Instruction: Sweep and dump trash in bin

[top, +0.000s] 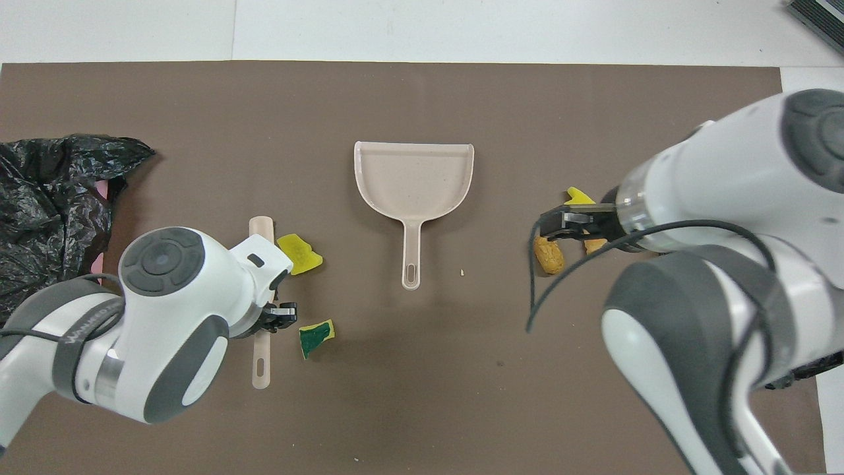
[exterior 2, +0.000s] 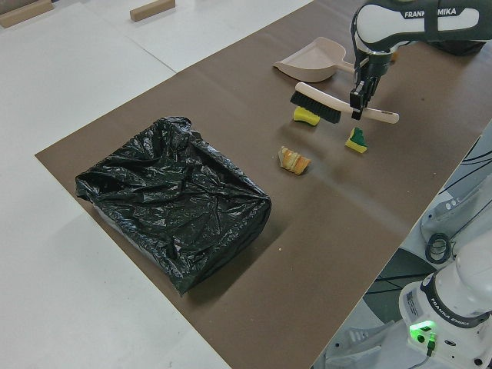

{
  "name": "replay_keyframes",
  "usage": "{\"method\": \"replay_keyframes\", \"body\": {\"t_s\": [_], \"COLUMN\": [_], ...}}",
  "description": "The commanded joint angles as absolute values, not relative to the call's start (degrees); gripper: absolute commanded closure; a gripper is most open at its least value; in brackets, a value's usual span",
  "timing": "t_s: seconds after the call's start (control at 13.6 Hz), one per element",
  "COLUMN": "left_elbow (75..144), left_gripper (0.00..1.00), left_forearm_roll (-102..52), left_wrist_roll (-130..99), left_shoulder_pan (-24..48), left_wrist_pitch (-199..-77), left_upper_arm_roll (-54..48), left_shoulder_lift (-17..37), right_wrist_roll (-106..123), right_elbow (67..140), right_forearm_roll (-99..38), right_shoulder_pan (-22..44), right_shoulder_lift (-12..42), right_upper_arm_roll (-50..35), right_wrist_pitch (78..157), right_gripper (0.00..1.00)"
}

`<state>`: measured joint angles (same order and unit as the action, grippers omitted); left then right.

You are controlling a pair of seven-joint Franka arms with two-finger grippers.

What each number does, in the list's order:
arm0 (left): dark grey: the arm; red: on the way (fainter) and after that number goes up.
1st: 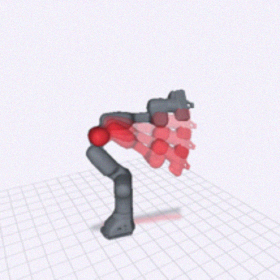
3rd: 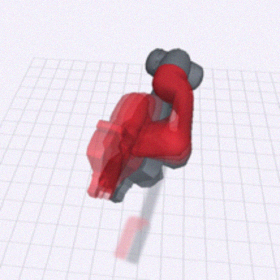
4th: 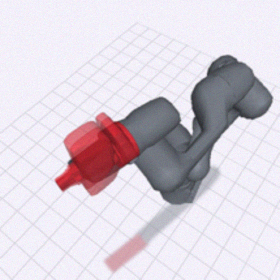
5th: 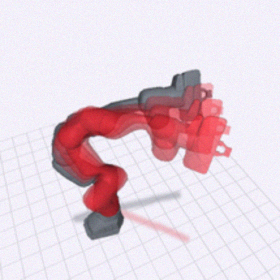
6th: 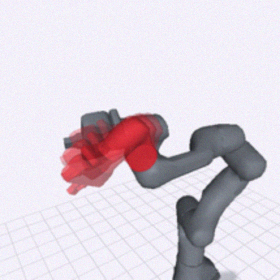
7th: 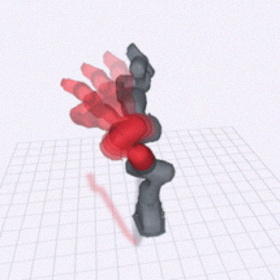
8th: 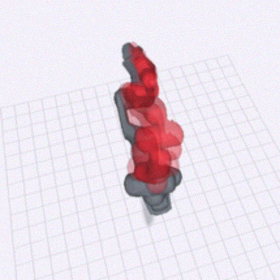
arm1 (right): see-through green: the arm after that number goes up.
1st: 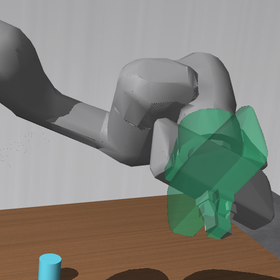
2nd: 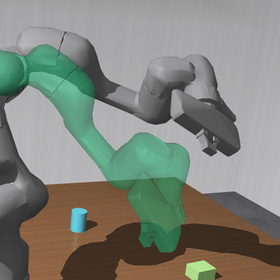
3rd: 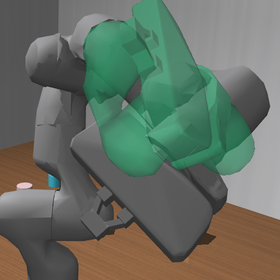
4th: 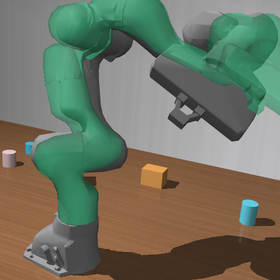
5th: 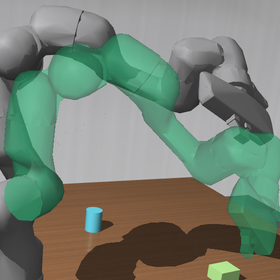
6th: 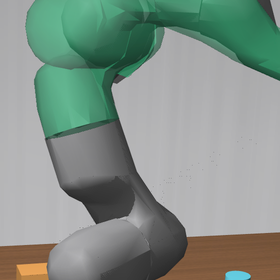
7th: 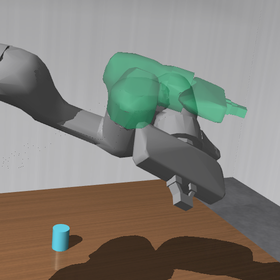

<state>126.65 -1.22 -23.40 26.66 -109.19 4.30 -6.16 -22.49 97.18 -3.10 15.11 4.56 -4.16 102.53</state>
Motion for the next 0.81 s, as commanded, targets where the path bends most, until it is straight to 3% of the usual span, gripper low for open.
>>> {"method": "replay_keyframes", "body": {"t_s": [0.0,0.37,0.52,0.74], "left_elbow": [127.4,128.4,130.1,135.5], "left_gripper": [1.0,1.0,1.0,1.0], "left_forearm_roll": [-0.4,-0.4,1.2,2.0], "left_wrist_roll": [-15.8,-0.5,2.1,2.3], "left_shoulder_pan": [20.5,9.7,6.7,4.4], "left_wrist_pitch": [-108.0,-109.1,-109.5,-112.6], "left_upper_arm_roll": [3.5,3.5,3.5,3.5], "left_shoulder_lift": [-7.4,-7.4,-8.2,-10.7], "right_wrist_roll": [-30.0,-39.2,-39.6,-38.6], "right_elbow": [92.5,91.1,89.5,90.9], "right_forearm_roll": [-3.2,-2.1,-0.7,0.7], "right_shoulder_pan": [20.4,28.7,29.6,30.6], "right_shoulder_lift": [13.9,23.2,26.9,27.2], "right_upper_arm_roll": [-4.2,-4.1,-4.2,-4.3], "right_wrist_pitch": [107.0,118.6,119.8,121.1], "right_gripper": [0.0,0.0,0.0,0.0]}}
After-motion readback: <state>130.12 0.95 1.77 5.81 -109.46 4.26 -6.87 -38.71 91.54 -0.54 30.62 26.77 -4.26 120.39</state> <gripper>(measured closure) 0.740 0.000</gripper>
